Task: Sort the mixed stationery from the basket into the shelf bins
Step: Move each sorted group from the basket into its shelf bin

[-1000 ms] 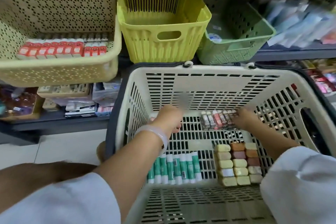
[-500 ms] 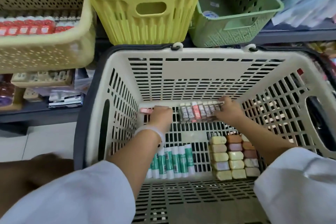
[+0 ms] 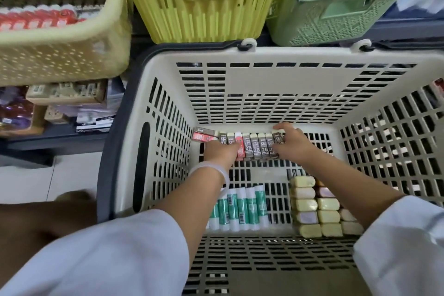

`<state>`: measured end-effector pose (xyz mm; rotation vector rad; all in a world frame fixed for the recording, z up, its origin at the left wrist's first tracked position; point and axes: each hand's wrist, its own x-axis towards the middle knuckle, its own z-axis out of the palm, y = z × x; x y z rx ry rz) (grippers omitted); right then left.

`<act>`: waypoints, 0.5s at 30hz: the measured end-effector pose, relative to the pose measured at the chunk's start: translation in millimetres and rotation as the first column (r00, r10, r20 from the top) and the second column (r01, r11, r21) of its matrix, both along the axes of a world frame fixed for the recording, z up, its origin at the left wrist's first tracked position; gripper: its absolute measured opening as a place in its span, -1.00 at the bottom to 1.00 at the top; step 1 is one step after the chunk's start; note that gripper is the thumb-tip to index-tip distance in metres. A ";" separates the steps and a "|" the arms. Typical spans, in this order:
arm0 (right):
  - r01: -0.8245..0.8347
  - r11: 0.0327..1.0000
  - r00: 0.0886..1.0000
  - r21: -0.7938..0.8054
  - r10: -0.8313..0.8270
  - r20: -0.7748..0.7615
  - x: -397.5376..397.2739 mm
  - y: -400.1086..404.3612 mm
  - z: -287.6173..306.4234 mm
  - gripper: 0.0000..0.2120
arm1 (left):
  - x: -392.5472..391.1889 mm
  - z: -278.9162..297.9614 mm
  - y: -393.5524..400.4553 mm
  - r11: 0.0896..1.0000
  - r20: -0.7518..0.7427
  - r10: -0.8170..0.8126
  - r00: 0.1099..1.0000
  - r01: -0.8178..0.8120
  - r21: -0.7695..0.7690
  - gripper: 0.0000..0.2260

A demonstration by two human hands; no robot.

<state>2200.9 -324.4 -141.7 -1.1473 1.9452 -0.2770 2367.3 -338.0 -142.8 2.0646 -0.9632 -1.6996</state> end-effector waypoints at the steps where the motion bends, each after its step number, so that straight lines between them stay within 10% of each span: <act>1: 0.009 1.000 1.000 0.000 -0.009 0.008 -0.1 -0.3 -0.6 -0.57 | -0.5 -1.1 -0.2 1.000 0.007 0.003 1.000 -0.003 -0.007 -0.50; 15: 0.039 0.999 0.997 -0.007 -0.038 0.068 -1.4 0.9 0.1 -0.59 | 2.0 3.4 -12.5 0.942 -0.317 0.264 0.911 -0.173 0.288 -0.81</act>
